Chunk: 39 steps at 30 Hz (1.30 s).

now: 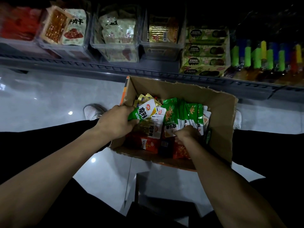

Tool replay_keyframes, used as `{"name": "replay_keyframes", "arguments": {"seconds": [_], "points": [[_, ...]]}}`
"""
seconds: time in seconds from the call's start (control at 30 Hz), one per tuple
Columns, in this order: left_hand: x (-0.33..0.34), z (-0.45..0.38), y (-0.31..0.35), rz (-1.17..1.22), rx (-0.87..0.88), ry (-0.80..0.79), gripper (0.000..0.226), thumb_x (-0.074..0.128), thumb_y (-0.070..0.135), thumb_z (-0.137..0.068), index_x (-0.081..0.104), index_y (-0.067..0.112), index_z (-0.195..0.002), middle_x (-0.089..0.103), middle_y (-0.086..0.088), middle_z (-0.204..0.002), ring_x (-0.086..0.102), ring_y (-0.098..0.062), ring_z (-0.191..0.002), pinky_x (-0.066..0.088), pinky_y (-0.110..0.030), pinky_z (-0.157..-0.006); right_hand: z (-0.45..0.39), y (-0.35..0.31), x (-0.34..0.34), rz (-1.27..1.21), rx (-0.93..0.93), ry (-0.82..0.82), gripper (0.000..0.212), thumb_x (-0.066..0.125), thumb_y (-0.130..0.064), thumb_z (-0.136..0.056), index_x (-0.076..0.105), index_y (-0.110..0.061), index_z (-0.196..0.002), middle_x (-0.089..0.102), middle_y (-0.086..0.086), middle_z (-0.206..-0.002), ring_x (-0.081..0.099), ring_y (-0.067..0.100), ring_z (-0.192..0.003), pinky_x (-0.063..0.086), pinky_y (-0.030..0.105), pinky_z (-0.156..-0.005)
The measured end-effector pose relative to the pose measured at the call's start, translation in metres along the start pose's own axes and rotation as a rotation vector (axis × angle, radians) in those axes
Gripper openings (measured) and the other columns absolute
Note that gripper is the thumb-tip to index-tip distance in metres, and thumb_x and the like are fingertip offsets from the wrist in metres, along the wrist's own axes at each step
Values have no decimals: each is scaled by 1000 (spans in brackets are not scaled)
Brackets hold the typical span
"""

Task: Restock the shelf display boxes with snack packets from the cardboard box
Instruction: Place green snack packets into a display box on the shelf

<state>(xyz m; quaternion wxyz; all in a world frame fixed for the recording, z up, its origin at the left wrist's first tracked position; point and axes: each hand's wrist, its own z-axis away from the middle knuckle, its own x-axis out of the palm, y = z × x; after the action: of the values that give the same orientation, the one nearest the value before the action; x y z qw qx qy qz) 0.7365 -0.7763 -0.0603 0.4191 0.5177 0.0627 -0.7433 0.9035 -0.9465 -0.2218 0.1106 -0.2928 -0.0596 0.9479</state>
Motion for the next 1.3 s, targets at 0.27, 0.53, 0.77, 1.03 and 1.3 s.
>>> {"name": "replay_keyframes", "arguments": {"seconds": [0.27, 0.53, 0.77, 1.03, 1.3], "points": [[-13, -5, 12, 80, 73, 0, 26, 63, 29, -90, 55, 19, -113, 66, -6, -106, 59, -27, -96, 47, -32, -73, 27, -8, -48, 160, -343, 142, 8, 59, -15, -91, 57, -9, -95, 62, 17, -96, 61, 33, -91, 41, 26, -63], [-22, -9, 38, 229, 258, 19, 19, 62, 24, -91, 54, 9, -101, 47, -1, -97, 51, -24, -96, 40, -29, -80, 109, -36, -125, -85, -929, -23, 6, 51, -17, -100, 56, -18, -96, 67, -1, -88, 58, 4, -72, 40, 26, -64], [-39, 11, 60, 602, 237, -33, 19, 63, 23, -92, 55, 16, -108, 70, 3, -99, 67, -12, -93, 55, -41, -85, 169, -54, -153, -464, -1008, -173, 16, 55, -9, -98, 65, -22, -93, 71, -5, -83, 67, 10, -76, 52, 24, -64], [-50, 22, 83, 993, 64, 267, 36, 76, 16, -80, 45, 16, -97, 65, -4, -77, 61, -12, -51, 49, -26, -49, 199, -60, -139, -835, -725, -367, 24, 67, -24, -89, 66, -11, -110, 74, 9, -103, 71, 25, -92, 59, 37, -72], [-86, 32, 83, 869, 189, 2, 15, 61, 10, -92, 65, 22, -100, 75, 0, -86, 72, -19, -82, 58, -30, -73, 217, -71, -152, -613, -813, -157, 30, 67, -10, -90, 58, -26, -114, 71, -3, -101, 69, 13, -90, 58, 32, -69]]}}
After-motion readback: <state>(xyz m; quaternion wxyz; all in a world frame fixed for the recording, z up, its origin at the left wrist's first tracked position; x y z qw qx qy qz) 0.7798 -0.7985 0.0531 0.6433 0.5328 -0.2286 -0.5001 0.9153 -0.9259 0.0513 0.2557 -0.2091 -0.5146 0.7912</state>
